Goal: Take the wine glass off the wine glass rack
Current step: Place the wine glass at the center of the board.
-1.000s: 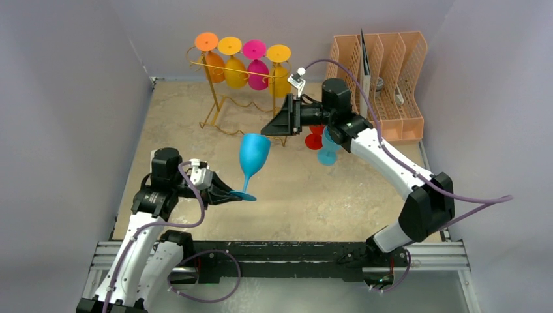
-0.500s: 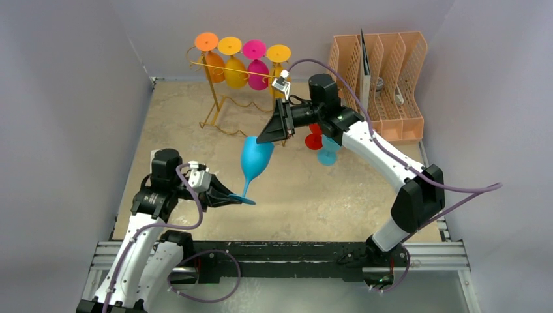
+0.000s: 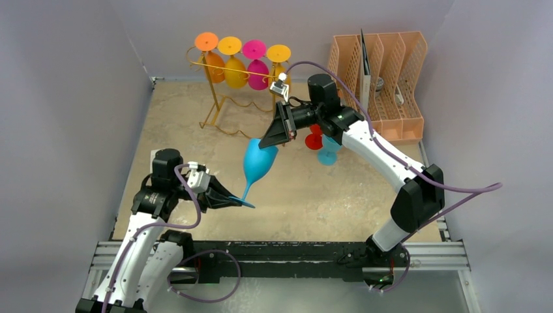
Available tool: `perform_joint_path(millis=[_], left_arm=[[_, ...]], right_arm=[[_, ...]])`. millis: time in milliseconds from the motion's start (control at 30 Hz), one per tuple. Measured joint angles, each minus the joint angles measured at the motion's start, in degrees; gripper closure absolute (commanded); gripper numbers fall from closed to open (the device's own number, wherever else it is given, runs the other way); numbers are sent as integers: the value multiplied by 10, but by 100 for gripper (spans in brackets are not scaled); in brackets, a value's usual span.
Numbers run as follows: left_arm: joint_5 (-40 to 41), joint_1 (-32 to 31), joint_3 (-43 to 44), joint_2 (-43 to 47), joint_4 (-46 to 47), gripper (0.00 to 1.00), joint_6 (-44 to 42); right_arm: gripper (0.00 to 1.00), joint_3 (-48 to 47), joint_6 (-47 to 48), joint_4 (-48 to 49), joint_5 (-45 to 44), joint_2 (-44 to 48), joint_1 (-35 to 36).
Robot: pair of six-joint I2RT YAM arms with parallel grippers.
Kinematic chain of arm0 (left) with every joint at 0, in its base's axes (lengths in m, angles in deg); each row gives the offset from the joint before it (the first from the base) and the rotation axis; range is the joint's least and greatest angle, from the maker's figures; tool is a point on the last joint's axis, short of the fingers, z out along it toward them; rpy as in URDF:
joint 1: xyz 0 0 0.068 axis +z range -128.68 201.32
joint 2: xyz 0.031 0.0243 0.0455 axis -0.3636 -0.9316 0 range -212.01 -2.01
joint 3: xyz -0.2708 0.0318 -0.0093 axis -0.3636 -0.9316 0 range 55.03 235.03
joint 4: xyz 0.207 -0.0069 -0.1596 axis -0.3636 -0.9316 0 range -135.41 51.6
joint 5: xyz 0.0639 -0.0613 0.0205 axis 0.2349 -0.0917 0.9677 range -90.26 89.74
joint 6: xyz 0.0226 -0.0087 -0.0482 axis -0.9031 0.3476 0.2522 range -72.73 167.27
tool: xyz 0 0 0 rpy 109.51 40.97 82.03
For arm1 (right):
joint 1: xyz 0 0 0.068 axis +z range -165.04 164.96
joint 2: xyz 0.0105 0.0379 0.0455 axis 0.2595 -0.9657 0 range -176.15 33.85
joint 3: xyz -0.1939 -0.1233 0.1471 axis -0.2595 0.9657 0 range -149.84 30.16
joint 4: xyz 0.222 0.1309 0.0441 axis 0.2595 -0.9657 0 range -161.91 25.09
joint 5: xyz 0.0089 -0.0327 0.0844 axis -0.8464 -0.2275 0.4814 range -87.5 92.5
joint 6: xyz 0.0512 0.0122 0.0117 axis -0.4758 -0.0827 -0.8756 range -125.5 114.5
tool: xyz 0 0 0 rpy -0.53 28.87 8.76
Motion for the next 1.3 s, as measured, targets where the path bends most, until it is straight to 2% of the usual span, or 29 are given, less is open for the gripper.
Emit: perform_joint_path(millis=[300, 333, 467, 600, 667, 800, 867, 1033, 1100, 1200, 1233, 1267, 1300], left_arm=[[-6, -3, 0, -2, -5, 100, -1], [-6, -3, 0, -2, -5, 100, -2], [-7, -3, 0, -2, -5, 100, -4], [-9, -3, 0, -3, -5, 100, -4], [-10, -3, 0, -4, -5, 100, -4], [-11, -3, 0, -5, -5, 99, -6], [-12, -3, 0, -5, -9, 95, -7], [-4, -3, 0, -10, -14, 89, -15], [-1, -3, 0, -12, -18, 83, -17], [5, -3, 1, -13, -28, 69, -20], [9, -3, 2, -14, -30, 59, -20], [13, -3, 2, -15, -30, 43, -18], [18, -3, 2, -16, -27, 38, -12]], right_arm=[[100, -2, 2, -2, 17, 0, 2], [99, -3, 2, -2, 19, 0, 2], [81, -4, 2, -2, 21, 0, 2], [79, -4, 4, -2, 21, 0, 3], [81, -4, 4, -2, 21, 0, 4], [94, -4, 1, 0, 23, 0, 9], [100, -6, -4, 1, 26, 0, 11], [100, -11, -13, 2, 37, 0, 14], [100, -12, -12, 2, 37, 0, 14], [100, -14, -4, -8, 35, 0, 16], [100, -16, 2, -14, 32, 0, 18], [100, -19, 10, -24, 28, 0, 21], [100, -22, 19, -33, 23, 0, 23]])
